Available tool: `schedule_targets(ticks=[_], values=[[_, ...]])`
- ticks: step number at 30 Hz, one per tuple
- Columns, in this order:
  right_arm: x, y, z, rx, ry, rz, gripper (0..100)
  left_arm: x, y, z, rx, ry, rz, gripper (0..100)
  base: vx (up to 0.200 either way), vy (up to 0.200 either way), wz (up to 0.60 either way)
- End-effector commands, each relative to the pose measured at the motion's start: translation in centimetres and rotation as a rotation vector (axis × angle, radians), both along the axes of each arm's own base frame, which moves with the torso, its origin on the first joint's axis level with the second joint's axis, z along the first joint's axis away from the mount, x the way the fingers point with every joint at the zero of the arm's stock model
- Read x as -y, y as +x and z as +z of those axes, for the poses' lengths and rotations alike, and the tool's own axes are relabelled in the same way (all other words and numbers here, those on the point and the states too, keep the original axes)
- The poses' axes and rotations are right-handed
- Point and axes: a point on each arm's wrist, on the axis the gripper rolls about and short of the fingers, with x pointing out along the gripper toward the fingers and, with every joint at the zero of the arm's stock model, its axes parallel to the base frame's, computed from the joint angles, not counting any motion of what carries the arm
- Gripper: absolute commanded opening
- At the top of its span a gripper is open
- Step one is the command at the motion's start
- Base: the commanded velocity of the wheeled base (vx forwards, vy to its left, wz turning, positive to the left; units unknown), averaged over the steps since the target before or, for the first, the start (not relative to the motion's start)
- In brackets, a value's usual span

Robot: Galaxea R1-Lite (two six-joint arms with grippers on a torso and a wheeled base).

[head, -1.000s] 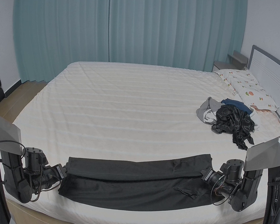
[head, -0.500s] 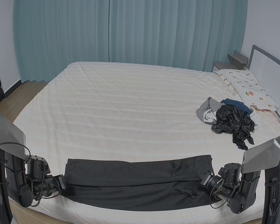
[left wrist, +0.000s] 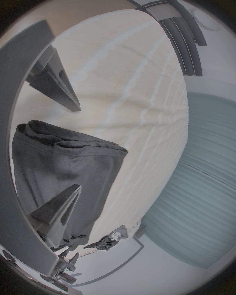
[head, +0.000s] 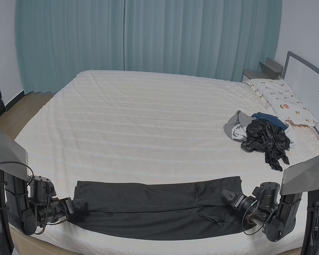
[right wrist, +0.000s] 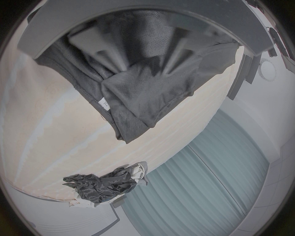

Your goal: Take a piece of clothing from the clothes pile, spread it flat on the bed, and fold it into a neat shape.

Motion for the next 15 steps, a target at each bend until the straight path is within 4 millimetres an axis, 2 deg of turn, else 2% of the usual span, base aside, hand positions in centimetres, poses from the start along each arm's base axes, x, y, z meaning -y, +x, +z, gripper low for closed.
schedule_targets(ticks=[1, 2, 3, 6, 10, 15], values=[[1.1, 0.3, 2.7, 0.078, 0.017, -0.032, 100, -0.5, 1.2, 1.2, 0.079, -0.032, 0.045, 100, 0.0, 0.0, 0.0], [1.1, 0.3, 2.7, 0.078, 0.017, -0.032, 100, -0.5, 1.2, 1.2, 0.079, -0.032, 0.045, 100, 0.0, 0.0, 0.0], [2.1, 0.8, 3.0, 0.08, 0.021, -0.059, 100, -0.5, 2.5, 1.6, 0.121, -0.111, 0.102, 100, 0.0, 0.0, 0.0], [2.9, 1.7, 2.7, 0.082, 0.056, -0.051, 100, -0.4, 4.3, 1.7, 0.167, -0.189, 0.149, 100, 0.0, 0.0, 0.0], [3.7, 3.0, 0.9, 0.057, 0.084, -0.047, 100, -0.4, 6.4, 0.4, 0.175, -0.214, 0.165, 100, 0.0, 0.0, 0.0], [4.1, 4.5, -0.2, 0.064, 0.097, -0.048, 100, -0.3, 7.8, 0.1, 0.201, -0.245, 0.178, 100, 0.0, 0.0, 0.0]])
